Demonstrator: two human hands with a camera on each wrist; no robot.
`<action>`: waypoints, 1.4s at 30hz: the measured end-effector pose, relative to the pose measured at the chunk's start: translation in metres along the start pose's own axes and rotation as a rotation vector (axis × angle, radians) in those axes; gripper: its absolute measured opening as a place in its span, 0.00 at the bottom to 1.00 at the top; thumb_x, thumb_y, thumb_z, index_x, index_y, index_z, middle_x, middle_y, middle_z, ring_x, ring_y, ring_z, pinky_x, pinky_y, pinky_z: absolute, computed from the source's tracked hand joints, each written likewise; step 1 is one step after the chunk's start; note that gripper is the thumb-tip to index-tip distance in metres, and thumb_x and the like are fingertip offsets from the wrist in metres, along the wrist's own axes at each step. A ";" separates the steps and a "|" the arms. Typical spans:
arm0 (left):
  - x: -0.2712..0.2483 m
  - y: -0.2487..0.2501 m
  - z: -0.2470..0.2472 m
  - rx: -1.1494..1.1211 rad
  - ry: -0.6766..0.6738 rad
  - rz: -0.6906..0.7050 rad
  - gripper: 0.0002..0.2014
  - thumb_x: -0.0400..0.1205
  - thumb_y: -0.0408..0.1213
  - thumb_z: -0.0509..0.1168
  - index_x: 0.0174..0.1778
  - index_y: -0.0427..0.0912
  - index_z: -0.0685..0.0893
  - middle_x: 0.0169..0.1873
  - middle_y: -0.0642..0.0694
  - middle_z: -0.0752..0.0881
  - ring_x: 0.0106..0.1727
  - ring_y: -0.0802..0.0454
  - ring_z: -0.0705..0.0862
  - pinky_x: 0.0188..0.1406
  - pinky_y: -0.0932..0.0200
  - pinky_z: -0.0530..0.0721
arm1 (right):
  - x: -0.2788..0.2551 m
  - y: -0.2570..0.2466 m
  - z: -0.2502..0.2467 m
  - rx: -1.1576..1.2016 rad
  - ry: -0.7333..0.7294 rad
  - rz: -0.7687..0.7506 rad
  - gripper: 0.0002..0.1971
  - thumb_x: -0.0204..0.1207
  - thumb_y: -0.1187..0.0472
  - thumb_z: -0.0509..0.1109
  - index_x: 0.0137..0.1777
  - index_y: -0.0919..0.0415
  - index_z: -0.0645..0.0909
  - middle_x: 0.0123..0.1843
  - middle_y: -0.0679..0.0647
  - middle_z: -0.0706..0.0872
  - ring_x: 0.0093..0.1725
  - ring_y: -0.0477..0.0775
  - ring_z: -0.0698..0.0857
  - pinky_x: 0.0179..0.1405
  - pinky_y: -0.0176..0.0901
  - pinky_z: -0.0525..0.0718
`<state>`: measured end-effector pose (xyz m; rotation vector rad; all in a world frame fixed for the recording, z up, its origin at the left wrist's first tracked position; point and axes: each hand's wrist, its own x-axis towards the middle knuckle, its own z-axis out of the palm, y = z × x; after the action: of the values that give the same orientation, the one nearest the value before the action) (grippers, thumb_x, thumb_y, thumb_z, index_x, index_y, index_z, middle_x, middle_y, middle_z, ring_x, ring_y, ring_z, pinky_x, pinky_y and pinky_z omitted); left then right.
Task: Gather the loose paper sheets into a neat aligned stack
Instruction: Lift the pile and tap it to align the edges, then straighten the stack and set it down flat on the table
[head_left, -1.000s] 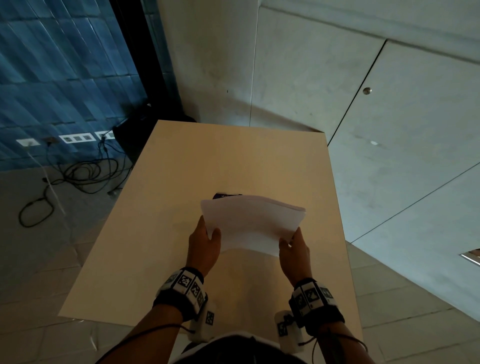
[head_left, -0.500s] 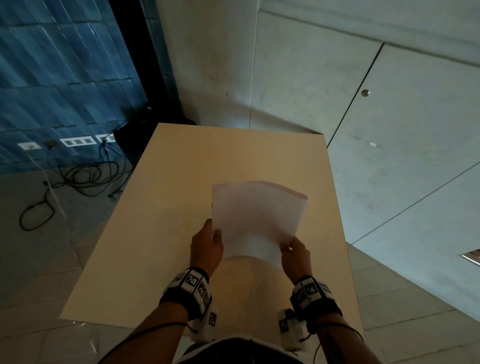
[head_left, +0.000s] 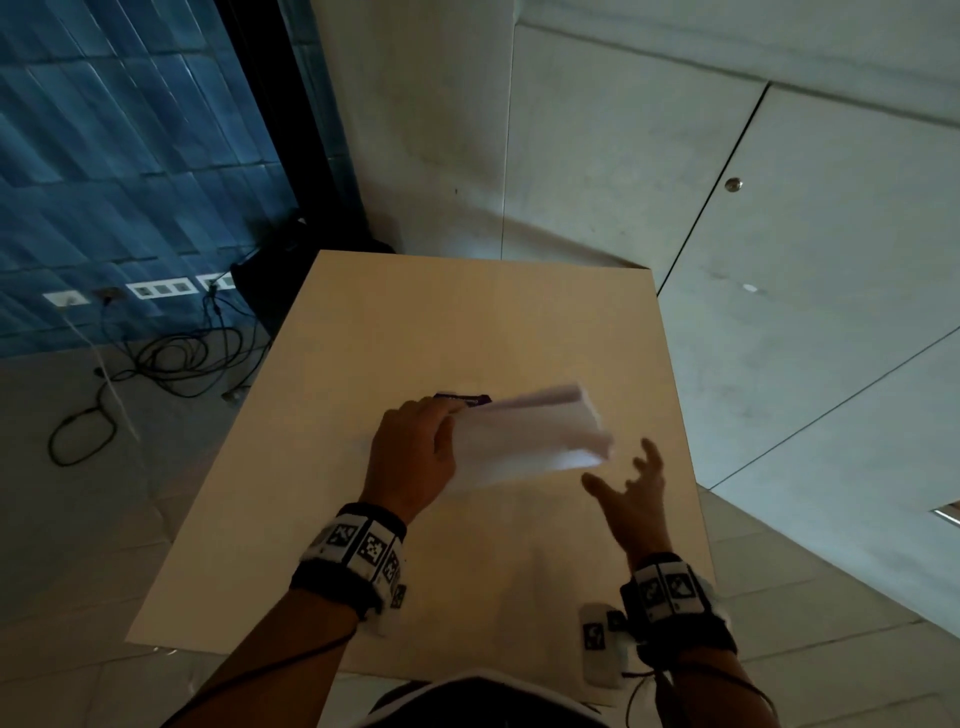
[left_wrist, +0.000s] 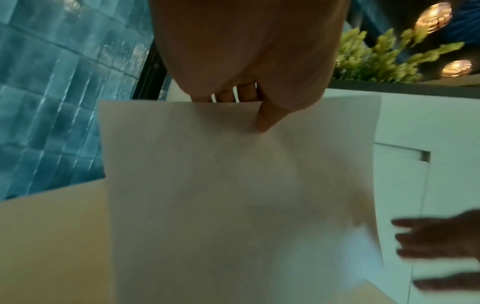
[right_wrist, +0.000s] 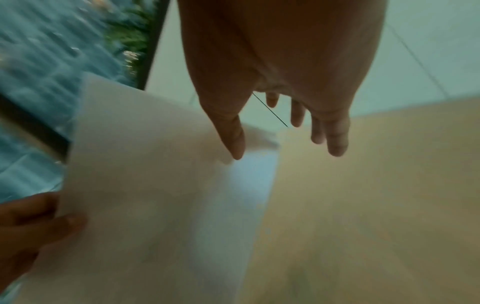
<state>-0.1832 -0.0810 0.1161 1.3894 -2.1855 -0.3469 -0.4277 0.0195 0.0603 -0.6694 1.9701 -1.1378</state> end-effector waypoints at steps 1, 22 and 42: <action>0.003 0.003 -0.003 0.031 0.001 0.033 0.12 0.82 0.35 0.60 0.57 0.46 0.85 0.49 0.47 0.89 0.46 0.43 0.85 0.48 0.53 0.77 | -0.005 -0.011 -0.006 -0.031 0.003 -0.119 0.47 0.71 0.63 0.79 0.84 0.48 0.55 0.76 0.53 0.67 0.73 0.57 0.71 0.71 0.60 0.75; -0.007 -0.036 -0.002 0.308 -0.179 -0.024 0.11 0.79 0.51 0.62 0.47 0.53 0.87 0.41 0.54 0.90 0.42 0.47 0.87 0.49 0.51 0.80 | -0.002 0.008 -0.010 -0.111 -0.128 -0.282 0.00 0.78 0.61 0.72 0.47 0.56 0.84 0.42 0.49 0.89 0.43 0.41 0.86 0.43 0.39 0.81; -0.002 -0.023 -0.013 -0.155 0.170 -0.047 0.05 0.77 0.38 0.73 0.45 0.42 0.90 0.50 0.48 0.83 0.47 0.66 0.79 0.51 0.84 0.73 | 0.005 0.008 0.009 -0.177 -0.135 -0.175 0.23 0.77 0.62 0.74 0.71 0.62 0.76 0.62 0.60 0.86 0.60 0.60 0.85 0.53 0.45 0.82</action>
<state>-0.1576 -0.0889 0.1154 1.3358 -1.9487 -0.3923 -0.4242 0.0149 0.0490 -1.0029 1.9403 -0.9978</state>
